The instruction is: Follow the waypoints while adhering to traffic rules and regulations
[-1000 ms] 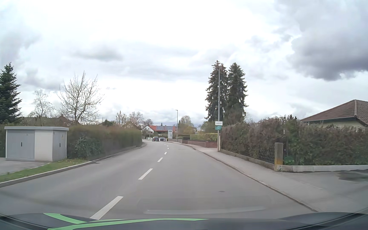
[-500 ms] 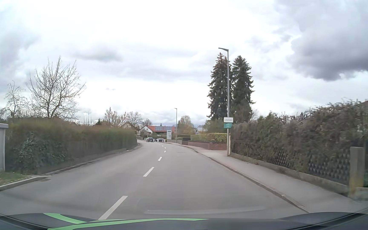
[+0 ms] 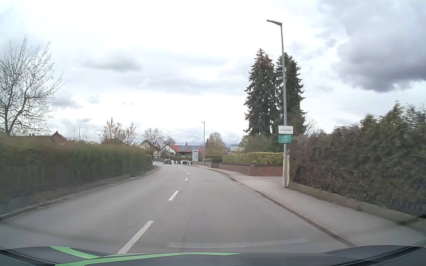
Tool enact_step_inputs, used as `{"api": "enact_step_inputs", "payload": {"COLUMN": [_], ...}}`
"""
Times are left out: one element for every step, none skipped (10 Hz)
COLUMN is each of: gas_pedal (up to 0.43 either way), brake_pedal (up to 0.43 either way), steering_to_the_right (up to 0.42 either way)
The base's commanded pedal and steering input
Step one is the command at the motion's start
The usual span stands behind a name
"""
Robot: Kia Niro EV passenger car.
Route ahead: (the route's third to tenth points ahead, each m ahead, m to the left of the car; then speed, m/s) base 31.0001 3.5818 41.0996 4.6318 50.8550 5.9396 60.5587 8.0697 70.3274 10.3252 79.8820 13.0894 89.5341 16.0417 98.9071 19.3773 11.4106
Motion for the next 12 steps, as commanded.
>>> {"api": "enact_step_inputs", "payload": {"gas_pedal": [0.220, 0.220, 0.220, 0.197, 0.197, 0.189, 0.189, 0.177, 0.177, 0.169, 0.169, 0.150], "brake_pedal": [0.000, 0.000, 0.000, 0.000, 0.000, 0.000, 0.000, 0.000, 0.000, 0.000, 0.000, 0.000], "steering_to_the_right": [-0.005, -0.006, -0.010, -0.010, -0.011, -0.010, -0.011, -0.012, -0.013, -0.014, -0.016, -0.016]}}
